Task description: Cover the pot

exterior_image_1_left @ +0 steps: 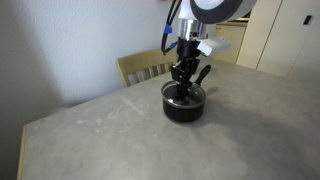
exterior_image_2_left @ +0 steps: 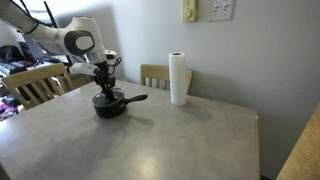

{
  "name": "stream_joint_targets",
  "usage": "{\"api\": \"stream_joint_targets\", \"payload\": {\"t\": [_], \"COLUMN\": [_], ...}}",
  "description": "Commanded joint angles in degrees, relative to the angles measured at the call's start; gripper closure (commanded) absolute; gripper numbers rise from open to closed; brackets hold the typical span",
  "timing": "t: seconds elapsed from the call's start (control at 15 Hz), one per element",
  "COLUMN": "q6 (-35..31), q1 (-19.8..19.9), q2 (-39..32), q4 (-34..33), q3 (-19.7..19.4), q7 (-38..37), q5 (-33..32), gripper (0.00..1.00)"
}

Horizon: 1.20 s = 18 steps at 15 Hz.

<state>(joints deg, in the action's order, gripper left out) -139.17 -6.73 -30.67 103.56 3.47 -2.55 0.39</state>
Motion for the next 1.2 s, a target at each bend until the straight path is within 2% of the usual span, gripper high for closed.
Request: {"api": "stream_joint_targets", "payload": {"t": [0.0,0.4,0.47,0.53,0.87,1.13], "q6": [4.21,7.06,6.83,6.49,4.99,4.31], "q1": [1.26,2.0,1.95,1.98,2.1,2.01], "q2": [-1.8,-2.43,-2.41,-2.3,-0.41,2.32], "q4": [-1.3,-2.23,-2.15,-2.0,-0.43,1.07], "q3": [-0.61,-0.38,-0.39,-0.36,-0.33,-0.6], "q7": [0.42,0.75,0.56,0.58,0.42,-1.52], "q5": [0.19,0.76,0.8,0.86,1.04,1.49], "gripper": [0.85,0.85,0.35,0.34,0.0,0.0]}}
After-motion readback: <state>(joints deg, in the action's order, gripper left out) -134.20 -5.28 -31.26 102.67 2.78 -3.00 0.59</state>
